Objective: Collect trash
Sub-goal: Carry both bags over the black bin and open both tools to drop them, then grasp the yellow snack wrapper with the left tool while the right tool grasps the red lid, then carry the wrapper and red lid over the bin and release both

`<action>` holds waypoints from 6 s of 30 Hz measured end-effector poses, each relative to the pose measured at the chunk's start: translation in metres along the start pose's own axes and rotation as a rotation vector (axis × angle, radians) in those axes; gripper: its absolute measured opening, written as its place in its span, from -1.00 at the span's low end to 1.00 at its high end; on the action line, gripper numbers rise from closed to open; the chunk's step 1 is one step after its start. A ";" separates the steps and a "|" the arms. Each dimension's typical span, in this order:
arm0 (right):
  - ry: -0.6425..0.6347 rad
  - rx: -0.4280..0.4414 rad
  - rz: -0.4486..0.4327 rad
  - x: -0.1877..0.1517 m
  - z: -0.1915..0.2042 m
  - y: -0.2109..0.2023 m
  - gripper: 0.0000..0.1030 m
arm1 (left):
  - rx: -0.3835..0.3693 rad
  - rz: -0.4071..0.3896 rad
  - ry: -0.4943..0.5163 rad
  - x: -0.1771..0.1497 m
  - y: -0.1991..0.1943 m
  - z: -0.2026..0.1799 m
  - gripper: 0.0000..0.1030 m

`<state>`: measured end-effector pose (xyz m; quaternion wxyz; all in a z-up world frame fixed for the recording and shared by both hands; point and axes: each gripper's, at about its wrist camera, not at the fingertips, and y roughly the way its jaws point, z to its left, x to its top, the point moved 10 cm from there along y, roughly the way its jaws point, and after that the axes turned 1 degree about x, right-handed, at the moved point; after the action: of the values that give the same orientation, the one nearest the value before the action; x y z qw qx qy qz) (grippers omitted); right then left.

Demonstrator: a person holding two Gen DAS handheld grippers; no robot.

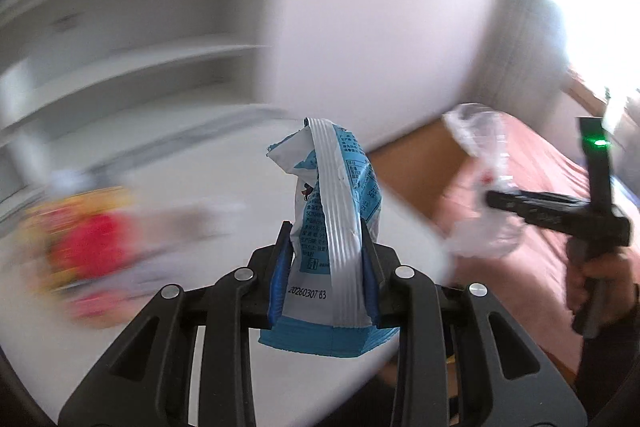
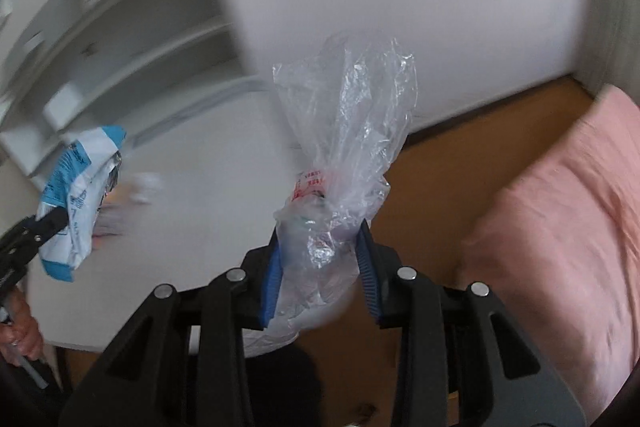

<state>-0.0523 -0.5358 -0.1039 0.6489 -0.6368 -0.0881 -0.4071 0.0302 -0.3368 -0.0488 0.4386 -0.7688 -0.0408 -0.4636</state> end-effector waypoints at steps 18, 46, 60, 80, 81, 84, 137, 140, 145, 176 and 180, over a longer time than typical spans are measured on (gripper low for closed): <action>0.373 -0.138 0.325 -0.255 -0.258 0.109 -0.33 | -0.314 0.457 0.321 -0.169 0.275 -0.272 -0.41; 0.371 -0.071 0.452 -0.286 -0.279 0.170 0.32 | -0.318 0.666 0.303 -0.263 0.365 -0.276 0.42; 0.218 -0.135 0.107 -0.127 -0.215 0.014 0.55 | -0.337 0.310 0.322 -0.093 0.170 -0.260 0.75; -0.499 0.454 0.144 -0.018 0.365 0.072 0.67 | 0.495 0.081 -0.303 -0.080 -0.103 0.277 0.78; -0.524 0.450 0.156 -0.020 0.383 0.077 0.68 | 0.501 0.081 -0.324 -0.087 -0.111 0.290 0.78; -0.565 0.438 0.183 -0.022 0.426 0.096 0.72 | 0.509 0.077 -0.362 -0.104 -0.131 0.316 0.78; -0.409 0.329 0.078 0.013 0.306 0.060 0.52 | 0.470 -0.009 -0.269 -0.009 -0.117 0.271 -0.85; -0.368 0.298 0.052 0.011 0.266 0.046 0.52 | 0.427 -0.003 -0.230 -0.006 -0.102 0.234 -0.85; -0.241 0.209 0.012 0.003 0.169 0.024 0.52 | 0.293 0.024 -0.147 0.000 -0.055 0.146 -0.85; 0.360 -0.123 0.306 -0.271 -0.245 0.119 0.52 | -0.115 0.524 0.377 -0.194 0.299 -0.246 -0.85; 0.369 -0.115 0.343 -0.284 -0.259 0.151 0.53 | -0.121 0.633 0.350 -0.232 0.331 -0.248 -0.85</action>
<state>-0.2456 -0.6714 -0.4424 0.6763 -0.5933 0.1644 -0.4044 -0.1135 -0.6359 -0.3870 0.5146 -0.6767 0.3023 -0.4311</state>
